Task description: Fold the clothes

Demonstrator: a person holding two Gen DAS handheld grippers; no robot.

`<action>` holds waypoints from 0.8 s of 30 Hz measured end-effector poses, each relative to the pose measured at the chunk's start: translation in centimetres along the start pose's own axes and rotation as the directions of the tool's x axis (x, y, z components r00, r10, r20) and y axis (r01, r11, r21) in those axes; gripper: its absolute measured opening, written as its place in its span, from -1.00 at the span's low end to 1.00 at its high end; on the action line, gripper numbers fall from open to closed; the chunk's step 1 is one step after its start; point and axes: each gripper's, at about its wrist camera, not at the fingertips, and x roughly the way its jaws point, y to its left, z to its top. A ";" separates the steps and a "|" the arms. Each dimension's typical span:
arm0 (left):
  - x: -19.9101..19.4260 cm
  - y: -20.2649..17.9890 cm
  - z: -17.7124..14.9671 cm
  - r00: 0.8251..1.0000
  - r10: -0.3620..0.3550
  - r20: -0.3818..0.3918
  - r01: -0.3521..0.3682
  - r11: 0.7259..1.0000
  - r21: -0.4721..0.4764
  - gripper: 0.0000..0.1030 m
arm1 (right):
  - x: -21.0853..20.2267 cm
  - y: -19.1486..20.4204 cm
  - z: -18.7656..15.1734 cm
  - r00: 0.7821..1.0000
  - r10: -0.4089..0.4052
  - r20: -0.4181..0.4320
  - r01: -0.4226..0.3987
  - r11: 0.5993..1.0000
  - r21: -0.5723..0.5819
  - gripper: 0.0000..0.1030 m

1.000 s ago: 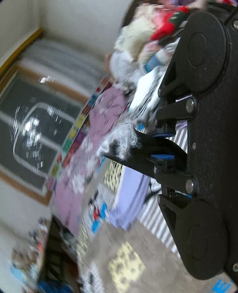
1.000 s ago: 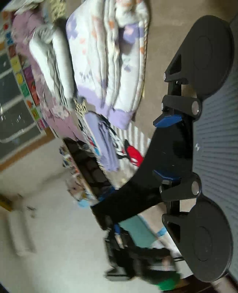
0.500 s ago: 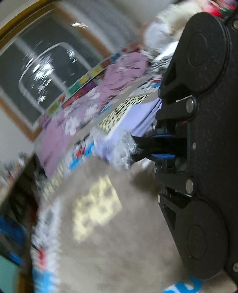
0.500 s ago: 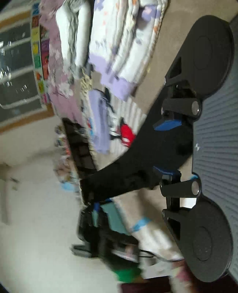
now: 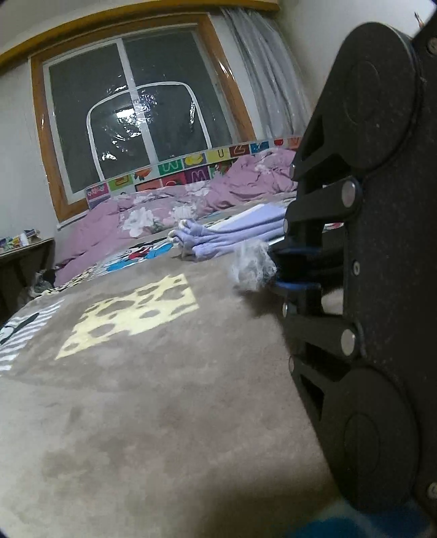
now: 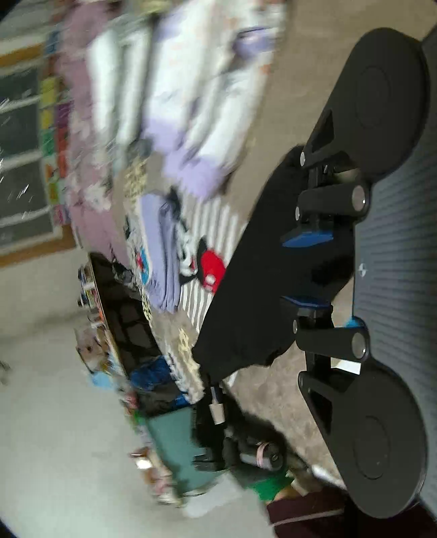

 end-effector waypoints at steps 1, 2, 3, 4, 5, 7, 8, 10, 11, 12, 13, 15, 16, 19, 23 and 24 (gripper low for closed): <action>0.0 -0.2 0.1 1.000 0.001 -0.010 -0.001 1.000 -0.005 -0.49 | 0.7 1.5 0.6 1.000 -0.021 -0.004 0.021 0.999 -0.047 -0.35; -0.3 -0.3 0.1 1.000 -0.004 -0.029 0.004 1.000 -0.010 -0.40 | 1.9 3.2 1.1 0.999 -0.036 -0.017 0.035 0.995 -0.093 -0.35; -0.6 -0.5 0.1 0.999 -0.011 -0.039 0.011 1.000 -0.010 -0.23 | 3.3 4.5 1.5 0.999 -0.044 -0.028 0.041 0.991 -0.125 -0.35; -0.9 -0.8 0.1 0.999 -0.013 -0.048 0.013 1.000 -0.007 -0.18 | 4.7 5.8 1.9 0.998 -0.052 -0.040 0.045 0.986 -0.157 -0.35; -1.3 -0.8 0.1 0.998 -0.004 -0.056 0.004 1.000 -0.009 -0.18 | 6.2 7.2 2.4 0.997 -0.058 -0.051 0.047 0.980 -0.194 -0.37; -2.1 -0.8 0.2 0.997 0.013 -0.072 -0.014 1.000 -0.012 -0.18 | 8.8 9.3 2.8 0.995 -0.073 -0.074 0.052 0.966 -0.255 -0.42; -2.1 -0.9 0.2 0.996 0.025 -0.084 -0.025 1.000 0.003 -0.18 | 9.9 9.8 2.9 0.993 -0.084 -0.083 0.059 0.962 -0.267 -0.43; -2.0 -1.1 0.2 0.993 0.049 -0.106 -0.045 0.998 0.033 -0.18 | 11.9 10.9 3.1 0.989 -0.105 -0.101 0.072 0.955 -0.287 -0.42; -2.0 -1.2 0.2 0.991 0.061 -0.116 -0.056 0.997 0.049 -0.18 | 12.6 11.1 3.0 0.988 -0.111 -0.107 0.076 0.955 -0.286 -0.42; -1.8 -1.5 -0.1 0.990 0.075 -0.121 -0.065 0.994 0.085 -0.17 | 13.3 11.3 2.8 0.987 -0.116 -0.113 0.080 0.955 -0.285 -0.48; -1.6 -1.7 -0.5 0.988 0.090 -0.125 -0.075 0.990 0.121 -0.17 | 14.0 11.5 2.7 0.985 -0.122 -0.119 0.084 0.955 -0.284 -0.50; -1.1 -2.2 -1.1 0.984 0.119 -0.132 -0.092 0.977 0.192 -0.17 | 15.1 11.9 2.6 0.983 -0.134 -0.129 0.094 0.955 -0.282 -0.51; -0.9 -2.4 -1.2 0.983 0.118 -0.142 -0.087 0.974 0.208 -0.17 | 14.8 12.1 2.8 0.982 -0.147 -0.118 0.108 0.952 -0.287 -0.53; -0.3 -2.0 -1.5 0.984 0.119 -0.135 -0.087 0.972 0.218 -0.17 | 14.1 12.7 3.2 0.983 -0.175 -0.063 0.149 0.944 -0.296 -0.47; 0.6 -2.2 -1.6 0.986 0.108 -0.128 -0.078 0.973 0.216 -0.17 | 17.0 12.8 2.5 0.978 -0.180 -0.105 0.140 0.941 -0.308 -0.50; 0.8 -2.3 -1.6 0.986 0.109 -0.126 -0.080 0.972 0.220 -0.18 | 17.3 12.6 2.5 0.979 -0.180 -0.100 0.144 0.946 -0.290 -0.50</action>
